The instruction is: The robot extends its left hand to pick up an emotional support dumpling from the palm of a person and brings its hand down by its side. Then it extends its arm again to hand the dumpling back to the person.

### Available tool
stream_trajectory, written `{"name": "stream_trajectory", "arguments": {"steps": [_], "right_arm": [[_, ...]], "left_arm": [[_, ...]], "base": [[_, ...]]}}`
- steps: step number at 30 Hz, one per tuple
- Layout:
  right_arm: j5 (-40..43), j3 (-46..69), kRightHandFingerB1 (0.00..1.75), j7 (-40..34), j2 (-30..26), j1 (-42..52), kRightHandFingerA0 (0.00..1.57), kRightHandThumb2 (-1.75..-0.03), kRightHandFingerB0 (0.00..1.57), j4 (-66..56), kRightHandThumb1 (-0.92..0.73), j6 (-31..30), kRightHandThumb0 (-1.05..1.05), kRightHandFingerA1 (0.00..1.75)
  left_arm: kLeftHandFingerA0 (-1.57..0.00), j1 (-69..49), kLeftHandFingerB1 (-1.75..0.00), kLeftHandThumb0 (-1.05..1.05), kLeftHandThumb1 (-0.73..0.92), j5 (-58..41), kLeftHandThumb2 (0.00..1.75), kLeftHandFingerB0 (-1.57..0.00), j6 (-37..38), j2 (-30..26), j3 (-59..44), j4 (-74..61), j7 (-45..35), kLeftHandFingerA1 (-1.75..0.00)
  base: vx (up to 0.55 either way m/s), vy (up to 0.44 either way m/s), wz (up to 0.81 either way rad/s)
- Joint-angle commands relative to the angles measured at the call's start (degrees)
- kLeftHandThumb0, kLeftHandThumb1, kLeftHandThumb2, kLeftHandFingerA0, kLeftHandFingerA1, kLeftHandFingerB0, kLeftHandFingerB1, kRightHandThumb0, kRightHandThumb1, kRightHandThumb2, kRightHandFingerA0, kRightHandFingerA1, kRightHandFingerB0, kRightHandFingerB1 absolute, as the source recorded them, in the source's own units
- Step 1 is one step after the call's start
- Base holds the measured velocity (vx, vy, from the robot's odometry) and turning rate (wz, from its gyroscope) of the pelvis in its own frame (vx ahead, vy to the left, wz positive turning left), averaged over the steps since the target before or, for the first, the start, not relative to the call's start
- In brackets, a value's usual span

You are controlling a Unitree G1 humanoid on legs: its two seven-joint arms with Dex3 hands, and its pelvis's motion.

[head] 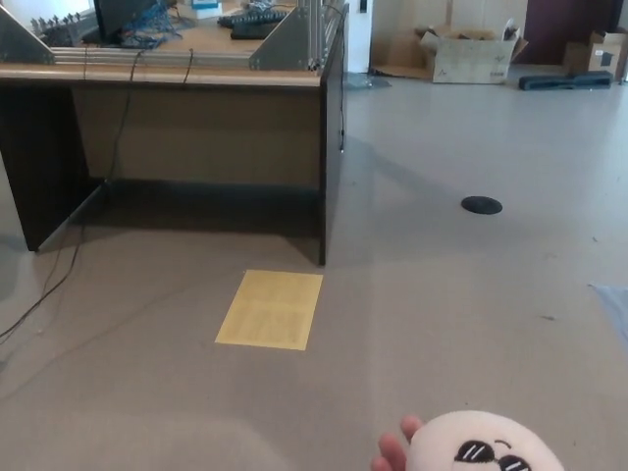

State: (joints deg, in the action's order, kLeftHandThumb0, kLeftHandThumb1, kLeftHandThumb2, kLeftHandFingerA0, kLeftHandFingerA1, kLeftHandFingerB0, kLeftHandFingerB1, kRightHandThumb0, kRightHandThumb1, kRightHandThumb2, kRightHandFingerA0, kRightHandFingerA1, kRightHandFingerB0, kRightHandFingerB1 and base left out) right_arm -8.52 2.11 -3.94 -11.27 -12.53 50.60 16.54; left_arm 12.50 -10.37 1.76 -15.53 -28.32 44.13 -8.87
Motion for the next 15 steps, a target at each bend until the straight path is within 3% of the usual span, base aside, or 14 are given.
{"name": "stream_trajectory", "arguments": {"steps": [1,2,3,6,7,9,12,13,15], "right_arm": [[-0.4,0.9,0.36,-4.3,-0.9,0.7,0.8,-0.57,0.48,2.1,-0.59,10.3,-0.3,0.48],[-0.4,0.9,0.36,-4.3,-0.9,0.7,0.8,-0.57,0.48,2.3,-0.59,10.5,-0.3,0.48],[-0.4,0.8,0.36,-4.3,-0.9,0.0,0.8,-0.58,0.47,2.8,-0.59,10.6,-0.3,0.48],[-0.5,0.8,0.36,-4.4,-0.9,-1.1,0.8,-0.58,0.47,4.0,-0.59,11.1,-0.3,0.48],[0.3,1.2,0.35,-3.6,-1.0,-1.8,0.81,-0.58,0.47,4.0,-0.6,10.8,-0.32,0.47],[1.2,1.8,0.35,-2.7,-1.2,-2.6,0.81,-0.58,0.47,4.0,-0.6,10.4,-0.32,0.47],[1.4,1.9,0.35,-2.5,-1.2,-2.8,0.81,-0.58,0.47,4.2,-0.6,10.5,-0.32,0.47],[0.5,1.4,0.36,-3.4,-1.2,-2.9,0.83,-0.58,0.48,4.2,-0.61,10.6,-0.33,0.48],[-0.6,0.7,0.36,-4.6,-1.1,-3.2,0.82,-0.58,0.48,4.3,-0.61,10.8,-0.32,0.48]], "left_arm": [[-0.66,-1.5,-0.35,-0.02,0.58,-10.0,0.57,-0.41,-2.0,-0.1,-5.3,-1.9,-6.2,-0.48],[-0.66,-1.6,-0.35,-0.02,0.58,-10.2,0.57,-0.41,-2.1,-0.1,-5.6,-2.0,-6.6,-0.48],[-0.45,-1.6,-0.33,-0.03,0.54,-10.2,0.55,-0.39,-1.2,-0.7,-4.8,-5.1,-8.4,-0.43],[-0.45,-1.7,-0.33,-0.03,0.54,-10.1,0.55,-0.39,-0.1,-1.6,-3.6,-10.3,-11.0,-0.43],[-0.28,1.0,-0.48,-0.04,0.41,-16.3,0.86,-0.17,-7.5,-3.5,-3.3,-18.2,-14.3,-0.54],[-0.28,4.5,-0.48,-0.04,0.41,-23.9,0.86,-0.17,-16.6,-5.9,-3.1,-27.9,-18.3,-0.54],[-0.28,4.8,-0.48,-0.04,0.41,-25.7,0.86,-0.17,-19.6,-6.3,-3.2,-31.0,-18.9,-0.54],[-0.46,8.2,-0.33,-0.18,0.49,-25.5,0.54,-0.38,-20.1,-9.4,-0.9,-36.9,-19.7,-0.38],[-0.47,15.6,-0.33,-0.18,0.48,-23.7,0.54,-0.38,-20.2,-15.9,4.3,-47.9,-22.0,-0.38]], "base": [[0.0,0.0,0.0],[0.0,0.0,0.0],[0.0,0.0,0.0],[0.0,0.0,0.0],[0.0,0.0,0.0],[-0.02,-0.002,0.03],[0.0,0.0,0.0],[0.0,0.0,0.0],[0.04,0.0,0.01]]}}
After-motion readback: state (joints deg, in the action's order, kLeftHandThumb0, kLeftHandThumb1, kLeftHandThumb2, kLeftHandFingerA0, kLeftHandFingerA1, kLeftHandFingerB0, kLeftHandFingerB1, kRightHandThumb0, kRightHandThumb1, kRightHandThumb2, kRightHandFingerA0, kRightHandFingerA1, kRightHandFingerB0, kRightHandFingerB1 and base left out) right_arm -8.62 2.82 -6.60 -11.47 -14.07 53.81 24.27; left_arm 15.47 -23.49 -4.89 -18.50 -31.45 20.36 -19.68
